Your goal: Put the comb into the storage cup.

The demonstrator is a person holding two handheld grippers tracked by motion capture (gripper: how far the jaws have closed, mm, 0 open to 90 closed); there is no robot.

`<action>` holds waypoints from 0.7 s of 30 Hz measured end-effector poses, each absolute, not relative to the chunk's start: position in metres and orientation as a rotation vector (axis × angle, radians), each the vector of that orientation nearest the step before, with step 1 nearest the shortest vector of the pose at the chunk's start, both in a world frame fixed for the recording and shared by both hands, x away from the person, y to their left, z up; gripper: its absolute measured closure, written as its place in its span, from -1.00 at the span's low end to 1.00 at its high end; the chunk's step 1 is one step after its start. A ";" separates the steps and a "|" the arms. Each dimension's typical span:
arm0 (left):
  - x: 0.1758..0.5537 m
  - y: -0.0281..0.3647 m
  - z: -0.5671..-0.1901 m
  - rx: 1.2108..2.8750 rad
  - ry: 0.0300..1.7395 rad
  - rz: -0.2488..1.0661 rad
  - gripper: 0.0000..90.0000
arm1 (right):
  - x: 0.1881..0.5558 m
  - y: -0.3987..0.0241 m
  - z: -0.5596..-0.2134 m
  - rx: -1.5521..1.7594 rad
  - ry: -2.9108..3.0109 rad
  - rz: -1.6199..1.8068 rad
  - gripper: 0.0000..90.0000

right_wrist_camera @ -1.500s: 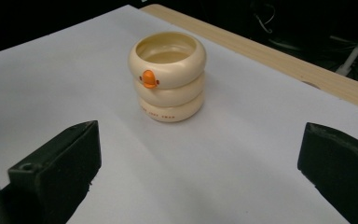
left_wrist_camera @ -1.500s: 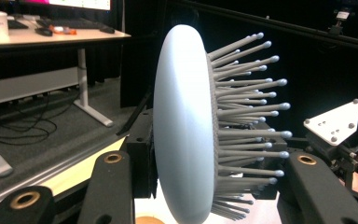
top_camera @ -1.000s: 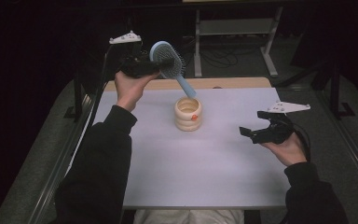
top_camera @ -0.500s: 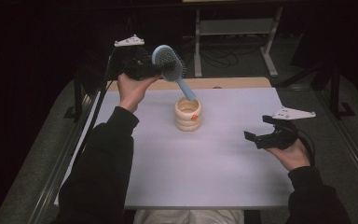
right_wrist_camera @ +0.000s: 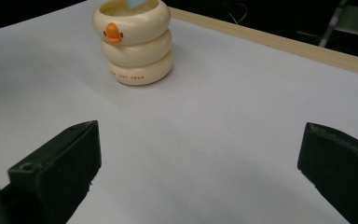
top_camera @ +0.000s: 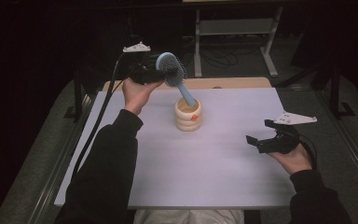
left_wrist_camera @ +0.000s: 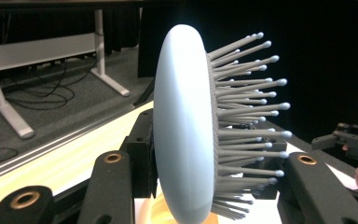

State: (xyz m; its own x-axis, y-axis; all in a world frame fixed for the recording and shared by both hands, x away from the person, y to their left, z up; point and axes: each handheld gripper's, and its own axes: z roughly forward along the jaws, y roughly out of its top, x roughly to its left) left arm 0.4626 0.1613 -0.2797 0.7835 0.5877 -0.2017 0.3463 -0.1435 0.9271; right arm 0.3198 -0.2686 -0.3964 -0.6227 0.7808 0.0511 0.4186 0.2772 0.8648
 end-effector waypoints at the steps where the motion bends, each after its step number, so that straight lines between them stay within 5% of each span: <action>1: 0.463 0.161 -0.282 1.756 0.734 0.244 0.18 | 0.320 -0.269 -0.397 1.088 2.168 1.287 -1.00; 21: 0.471 0.142 -0.309 1.809 0.747 0.213 0.18 | 0.316 -0.268 -0.399 1.076 2.152 1.286 -1.00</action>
State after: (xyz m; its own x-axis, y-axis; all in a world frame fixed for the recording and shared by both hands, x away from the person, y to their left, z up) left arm 0.4713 0.1423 -0.3088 0.7839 0.5835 -0.2121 0.3841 -0.1873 0.9041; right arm 0.3156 -0.2683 -0.3991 -0.6177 0.7855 0.0388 0.4064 0.2765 0.8709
